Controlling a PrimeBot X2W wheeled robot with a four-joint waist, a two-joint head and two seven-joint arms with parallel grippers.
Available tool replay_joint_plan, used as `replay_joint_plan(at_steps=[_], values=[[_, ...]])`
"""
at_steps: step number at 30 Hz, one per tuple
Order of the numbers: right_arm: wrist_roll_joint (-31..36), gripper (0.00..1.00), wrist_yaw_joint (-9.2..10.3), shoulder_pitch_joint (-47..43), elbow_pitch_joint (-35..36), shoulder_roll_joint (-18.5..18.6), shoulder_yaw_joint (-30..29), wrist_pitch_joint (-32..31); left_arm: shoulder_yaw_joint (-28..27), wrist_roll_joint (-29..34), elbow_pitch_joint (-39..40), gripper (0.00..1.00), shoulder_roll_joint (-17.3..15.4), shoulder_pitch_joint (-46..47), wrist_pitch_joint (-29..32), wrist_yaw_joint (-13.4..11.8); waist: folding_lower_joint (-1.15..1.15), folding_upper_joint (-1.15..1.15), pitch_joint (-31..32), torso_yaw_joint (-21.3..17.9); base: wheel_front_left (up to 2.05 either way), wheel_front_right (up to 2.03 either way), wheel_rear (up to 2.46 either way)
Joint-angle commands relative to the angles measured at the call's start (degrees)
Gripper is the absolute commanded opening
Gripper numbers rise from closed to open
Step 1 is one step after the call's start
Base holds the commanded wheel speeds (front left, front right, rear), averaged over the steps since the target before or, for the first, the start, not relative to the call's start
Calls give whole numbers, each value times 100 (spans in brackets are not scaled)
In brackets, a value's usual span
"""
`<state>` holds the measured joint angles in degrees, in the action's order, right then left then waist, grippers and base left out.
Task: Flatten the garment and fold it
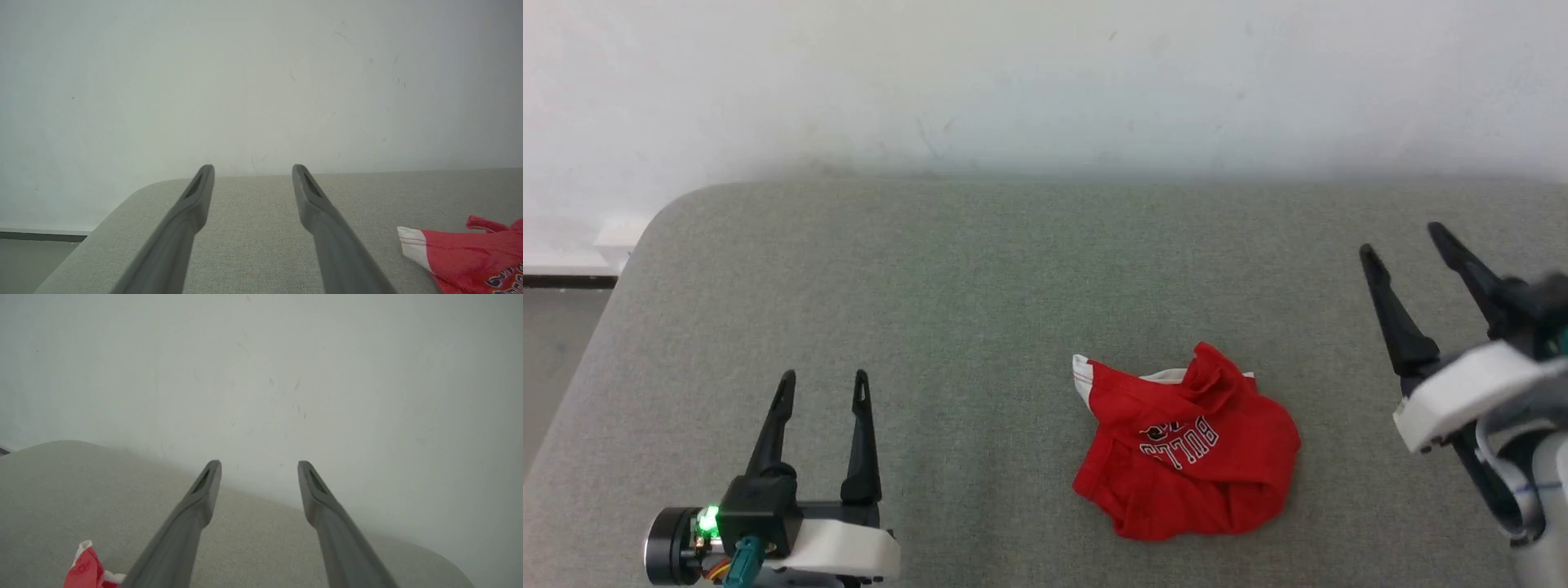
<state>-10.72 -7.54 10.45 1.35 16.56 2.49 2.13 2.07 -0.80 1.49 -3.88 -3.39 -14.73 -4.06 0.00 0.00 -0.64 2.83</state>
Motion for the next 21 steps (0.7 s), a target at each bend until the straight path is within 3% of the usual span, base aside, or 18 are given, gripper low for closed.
replay_joint_plan(at_steps=[1,8,11,15,21], values=[[-260,100,5,296,-129,243,247,-608,14,50,47,100,-25,31,-27,-6,0,0,-64,64,0,0,0],[-1973,100,5,1270,-493,1595,1993,-3673,39,-7,59,100,6,118,-27,-75,0,0,-275,234,0,0,0],[-2492,100,5,1557,-685,1894,2436,-4320,90,-28,70,100,26,205,-27,-93,0,0,-426,328,0,0,0],[-2967,100,5,1776,-1185,1851,2894,-4675,146,-56,71,100,48,324,-27,-116,0,0,-625,439,0,0,0],[-3342,100,5,1843,-2084,1412,3410,-4567,238,-83,52,100,72,533,-27,-126,0,0,-894,611,0,0,0]])
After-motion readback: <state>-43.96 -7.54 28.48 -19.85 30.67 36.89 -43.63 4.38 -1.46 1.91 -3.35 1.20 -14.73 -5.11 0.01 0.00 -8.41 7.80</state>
